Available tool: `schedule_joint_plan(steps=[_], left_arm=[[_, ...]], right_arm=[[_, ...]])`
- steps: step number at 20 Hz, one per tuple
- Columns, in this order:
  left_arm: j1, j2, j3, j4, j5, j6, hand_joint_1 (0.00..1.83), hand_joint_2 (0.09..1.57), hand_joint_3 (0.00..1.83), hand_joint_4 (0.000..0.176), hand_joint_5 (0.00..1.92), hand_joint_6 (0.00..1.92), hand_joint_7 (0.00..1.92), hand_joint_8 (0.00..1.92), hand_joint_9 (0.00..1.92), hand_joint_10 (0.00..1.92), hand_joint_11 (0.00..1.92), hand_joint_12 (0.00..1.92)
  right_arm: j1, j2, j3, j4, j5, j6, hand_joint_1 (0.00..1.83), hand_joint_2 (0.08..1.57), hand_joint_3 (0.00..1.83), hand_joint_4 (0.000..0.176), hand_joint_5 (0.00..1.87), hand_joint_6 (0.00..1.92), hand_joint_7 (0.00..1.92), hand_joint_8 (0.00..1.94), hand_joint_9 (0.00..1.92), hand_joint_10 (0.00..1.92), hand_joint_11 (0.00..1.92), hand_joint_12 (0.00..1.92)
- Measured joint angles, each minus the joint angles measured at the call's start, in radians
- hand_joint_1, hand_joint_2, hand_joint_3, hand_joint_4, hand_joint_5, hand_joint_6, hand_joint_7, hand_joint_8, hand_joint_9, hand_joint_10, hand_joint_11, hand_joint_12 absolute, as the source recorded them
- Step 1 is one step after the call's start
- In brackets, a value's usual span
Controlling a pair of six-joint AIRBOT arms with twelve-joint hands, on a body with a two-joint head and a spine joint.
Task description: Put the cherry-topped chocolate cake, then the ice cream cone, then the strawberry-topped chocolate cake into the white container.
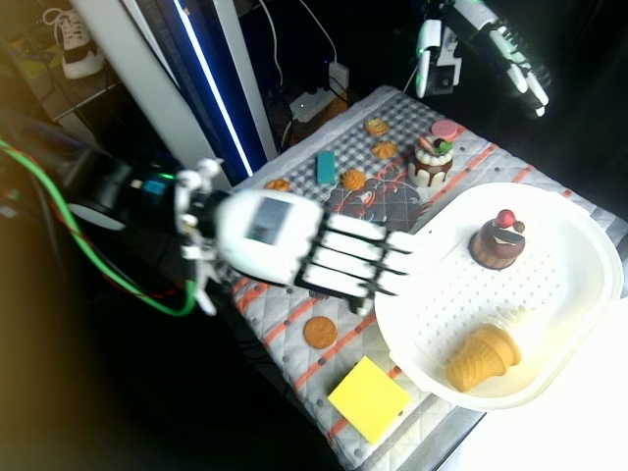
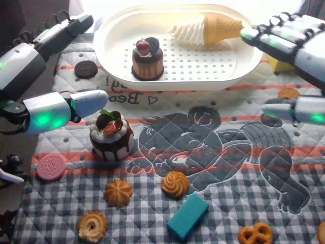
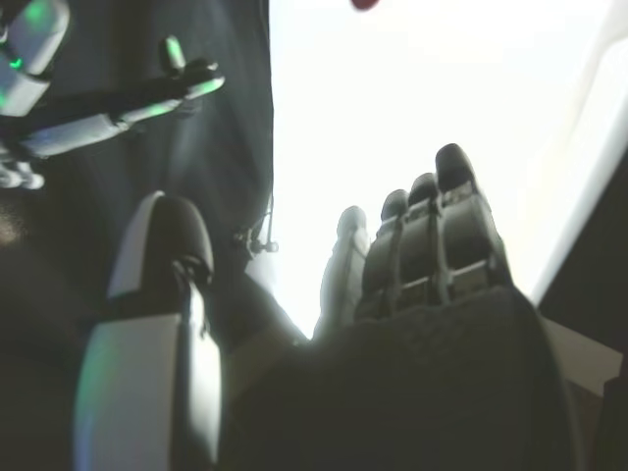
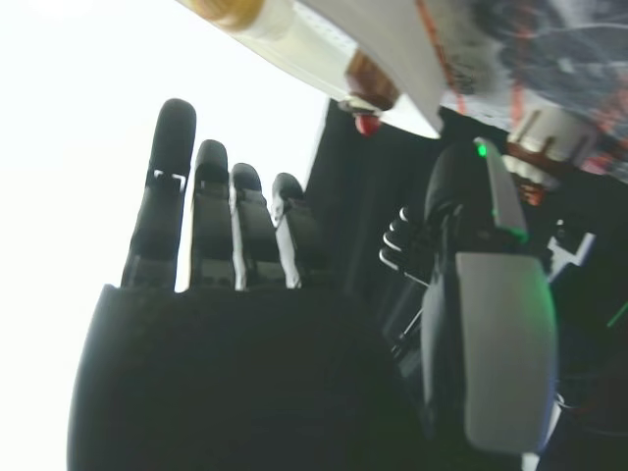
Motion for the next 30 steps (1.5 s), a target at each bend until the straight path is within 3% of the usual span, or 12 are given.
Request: schedule_joint_plan(steps=[2,4,5,7,12,15,16,18,20,22,25,30], left_arm=[[0.007,0.001,-0.001,0.019,0.029,0.0,0.78,1.11,0.01,0.055,0.02,0.01,0.0,0.0,0.02,0.01,0.0,0.65],[0.011,0.001,-0.001,0.027,0.081,0.002,0.71,1.06,0.0,0.142,0.0,0.0,0.0,0.0,0.0,0.0,0.0,0.71],[0.011,0.001,-0.001,0.028,0.102,0.007,0.73,1.07,0.0,0.149,0.0,0.0,0.0,0.0,0.0,0.0,0.0,0.77],[0.012,0.0,-0.001,0.037,0.159,0.036,0.68,1.05,0.0,0.099,0.0,0.0,0.0,0.0,0.0,0.0,0.0,0.48],[-0.017,-0.045,0.043,0.048,0.299,0.047,0.81,1.05,0.0,0.066,0.02,0.0,0.0,0.0,0.0,0.0,0.0,0.32],[-0.051,-0.075,0.069,0.048,0.362,0.086,0.94,1.04,0.0,0.051,0.08,0.01,0.08,0.01,0.06,0.03,0.0,0.98],[-0.063,-0.089,0.077,0.05,0.396,0.113,1.02,1.03,0.0,0.043,0.16,0.0,0.21,0.07,0.01,0.69,0.0,1.51],[-0.073,-0.106,0.085,0.05,0.439,0.146,1.14,1.07,0.0,0.036,0.31,0.12,0.26,0.48,0.0,1.28,0.0,1.87],[-0.084,-0.118,0.1,0.051,0.463,0.154,1.32,1.09,0.0,0.0,0.36,1.11,0.18,1.34,0.25,1.74,0.35,1.92],[-0.089,-0.121,0.106,0.047,0.469,0.159,1.56,1.13,0.06,0.0,0.37,1.43,0.18,1.6,0.61,1.61,0.53,1.92],[-0.09,-0.119,0.102,0.048,0.464,0.163,1.33,1.31,0.04,0.0,0.52,1.65,0.36,1.76,0.52,1.71,0.6,1.92],[-0.125,-0.079,0.049,0.096,0.401,0.178,1.44,1.31,0.01,0.0,0.23,1.54,0.48,1.73,0.54,1.73,0.61,1.92]], right_arm=[[-0.066,0.038,-0.043,-0.005,0.067,0.01,0.63,1.21,0.01,0.0,0.0,0.0,0.0,0.0,0.02,0.01,0.0,0.56],[-0.136,0.063,-0.069,-0.017,0.124,0.06,0.63,1.21,0.0,0.011,0.0,0.0,0.0,0.0,0.0,0.0,0.0,0.25],[-0.158,0.067,-0.074,-0.02,0.143,0.075,0.6,1.2,0.0,0.019,0.0,0.0,0.0,0.0,0.0,0.0,0.0,0.27],[-0.19,0.073,-0.077,-0.018,0.187,0.102,0.61,1.2,0.0,0.002,0.0,0.0,0.0,0.0,0.02,0.01,0.0,0.38],[-0.219,0.085,-0.092,-0.019,0.249,0.114,0.59,1.22,0.0,0.001,0.0,0.0,0.0,0.0,0.02,0.01,0.0,0.36],[-0.224,0.085,-0.092,-0.019,0.253,0.121,0.6,1.2,0.0,0.01,0.0,0.0,0.0,0.0,0.01,0.01,0.0,0.19],[-0.23,0.085,-0.092,-0.018,0.261,0.121,0.59,1.2,0.0,0.005,0.0,0.0,0.0,0.0,0.02,0.01,0.0,0.23],[-0.231,0.085,-0.092,-0.019,0.257,0.124,0.57,1.2,0.0,0.002,0.0,0.0,0.0,0.0,0.03,0.01,0.0,0.25],[-0.232,0.085,-0.092,-0.018,0.258,0.125,0.55,1.19,0.0,0.0,0.0,0.0,0.0,0.0,0.03,0.01,0.0,0.31],[-0.239,0.085,-0.092,-0.019,0.262,0.129,0.54,1.19,0.0,0.003,0.0,0.0,0.0,0.0,0.04,0.02,0.0,0.42],[-0.249,0.085,-0.092,-0.019,0.267,0.135,0.53,1.21,0.0,0.01,0.0,0.0,0.0,0.0,0.04,0.02,0.0,0.51],[-0.257,0.085,-0.092,-0.019,0.279,0.139,0.51,1.21,0.0,0.004,0.0,0.0,0.0,0.0,0.05,0.03,0.0,0.57]])
